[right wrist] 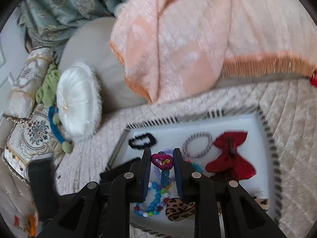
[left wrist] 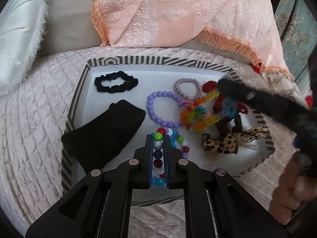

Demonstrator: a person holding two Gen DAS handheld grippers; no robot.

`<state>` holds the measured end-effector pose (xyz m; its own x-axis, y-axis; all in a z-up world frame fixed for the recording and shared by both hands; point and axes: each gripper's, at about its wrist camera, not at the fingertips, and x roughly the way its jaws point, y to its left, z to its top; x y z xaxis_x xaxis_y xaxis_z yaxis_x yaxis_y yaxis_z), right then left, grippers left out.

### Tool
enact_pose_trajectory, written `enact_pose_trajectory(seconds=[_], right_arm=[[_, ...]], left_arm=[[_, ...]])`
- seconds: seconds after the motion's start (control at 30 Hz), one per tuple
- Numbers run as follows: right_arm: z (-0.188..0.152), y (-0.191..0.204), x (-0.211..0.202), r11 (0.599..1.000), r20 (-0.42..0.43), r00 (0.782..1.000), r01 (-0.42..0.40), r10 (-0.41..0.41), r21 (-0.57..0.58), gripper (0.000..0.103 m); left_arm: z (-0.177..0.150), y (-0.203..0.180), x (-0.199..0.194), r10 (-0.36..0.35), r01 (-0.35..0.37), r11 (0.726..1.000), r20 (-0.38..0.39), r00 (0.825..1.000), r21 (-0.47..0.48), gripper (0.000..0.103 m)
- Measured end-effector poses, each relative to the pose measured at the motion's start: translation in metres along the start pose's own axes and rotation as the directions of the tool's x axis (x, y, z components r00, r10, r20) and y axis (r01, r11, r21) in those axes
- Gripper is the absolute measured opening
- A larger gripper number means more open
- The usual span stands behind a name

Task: Organize jewelry

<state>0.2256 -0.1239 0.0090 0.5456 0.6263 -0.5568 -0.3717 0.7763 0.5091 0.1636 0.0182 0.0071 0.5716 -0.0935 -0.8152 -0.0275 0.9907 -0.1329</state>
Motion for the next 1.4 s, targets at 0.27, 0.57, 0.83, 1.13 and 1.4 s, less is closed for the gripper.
enact_pose_trajectory(seconds=[0.27, 0.57, 0.83, 1.13, 1.4], right_arm=[[-0.015, -0.024, 0.032, 0.988, -0.148, 0.978, 0.152, -0.147, 0.024, 0.021], [-0.007, -0.014, -0.026, 0.984, 0.013, 0.984, 0.180, -0.180, 0.008, 0.070], [-0.043, 0.023, -0.099, 0.931, 0.103, 0.947, 0.320, -0.306, -0.178, 0.089], [-0.088, 0.032, -0.152, 0.835, 0.287, 0.855, 0.500, -0.433, -0.231, 0.103], [-0.088, 0.020, -0.133, 0.928, 0.138, 0.936, 0.343, -0.324, -0.148, 0.103]], left_arm=[[-0.003, -0.007, 0.000, 0.059, -0.059, 0.998, 0.004, 0.998, 0.033, 0.048], [0.007, 0.008, -0.040, 0.176, -0.176, 0.984, 0.109, 0.978, -0.013, 0.100], [-0.032, -0.010, -0.119, 0.323, -0.374, 0.925, 0.377, 0.868, 0.069, 0.102], [-0.067, -0.001, -0.153, 0.270, -0.279, 0.960, 0.386, 0.882, -0.034, 0.102], [-0.059, 0.000, -0.121, 0.125, -0.113, 0.991, 0.186, 0.975, -0.074, 0.102]])
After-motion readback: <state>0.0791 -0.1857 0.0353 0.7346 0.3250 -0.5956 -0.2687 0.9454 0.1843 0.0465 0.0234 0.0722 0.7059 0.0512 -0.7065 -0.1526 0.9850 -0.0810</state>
